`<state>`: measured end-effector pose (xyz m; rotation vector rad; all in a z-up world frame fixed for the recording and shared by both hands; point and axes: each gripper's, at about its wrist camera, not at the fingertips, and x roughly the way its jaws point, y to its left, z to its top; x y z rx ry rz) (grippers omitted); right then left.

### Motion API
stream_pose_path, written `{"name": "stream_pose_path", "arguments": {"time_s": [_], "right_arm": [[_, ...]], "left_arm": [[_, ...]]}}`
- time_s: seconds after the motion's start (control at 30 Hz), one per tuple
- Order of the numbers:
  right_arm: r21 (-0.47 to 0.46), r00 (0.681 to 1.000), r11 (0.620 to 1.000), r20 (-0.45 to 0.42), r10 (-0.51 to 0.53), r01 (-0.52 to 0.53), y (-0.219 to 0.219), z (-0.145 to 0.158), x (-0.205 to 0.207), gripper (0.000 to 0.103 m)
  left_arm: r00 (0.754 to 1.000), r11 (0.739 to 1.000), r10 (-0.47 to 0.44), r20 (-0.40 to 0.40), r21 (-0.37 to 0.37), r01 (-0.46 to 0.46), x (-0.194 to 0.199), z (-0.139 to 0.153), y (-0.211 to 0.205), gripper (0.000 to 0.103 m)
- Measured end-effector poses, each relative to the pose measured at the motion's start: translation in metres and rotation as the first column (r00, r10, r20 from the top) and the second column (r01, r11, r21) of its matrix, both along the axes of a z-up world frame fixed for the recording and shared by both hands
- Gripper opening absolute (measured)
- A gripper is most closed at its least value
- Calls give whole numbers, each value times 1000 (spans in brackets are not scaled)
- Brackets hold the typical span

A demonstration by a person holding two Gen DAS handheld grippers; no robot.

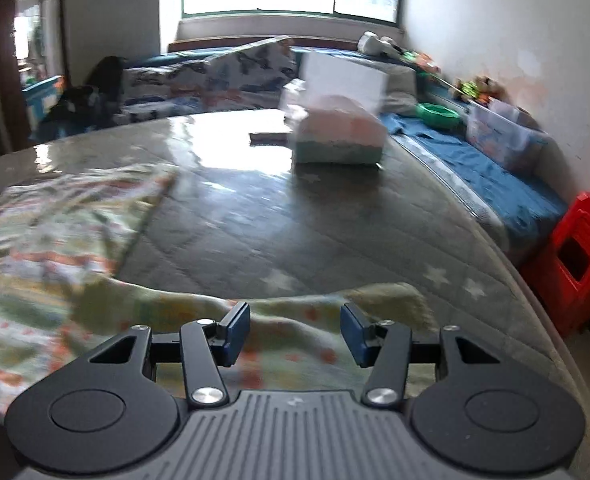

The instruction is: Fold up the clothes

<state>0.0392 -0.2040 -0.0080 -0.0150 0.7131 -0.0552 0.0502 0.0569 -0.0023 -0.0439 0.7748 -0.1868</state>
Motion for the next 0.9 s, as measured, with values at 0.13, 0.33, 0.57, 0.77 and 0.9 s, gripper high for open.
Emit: {"name": "stream_pose_path", "arguments": {"time_s": [0.13,0.33,0.57,0.77,0.9], "right_arm": [[10,993,993,20,118,-118,29,12,2,52],[31,959,959,29,282,-283,80,18,10,52],[40,920,919,8,392,-392,122,8,10,52],[41,900,899,-13,436,-436,136,2,5,52],[38,895,895,-31,445,-444,139,-1,5,53]], "left_arm": [[1000,999,-26,6,24,26,-8,-4,-8,43],[996,997,80,26,-11,-80,-14,3,16,43],[941,943,333,51,2,-334,-25,7,77,43],[825,825,563,48,19,-565,-32,3,147,42],[793,791,607,48,60,-609,-26,-3,169,41]]}}
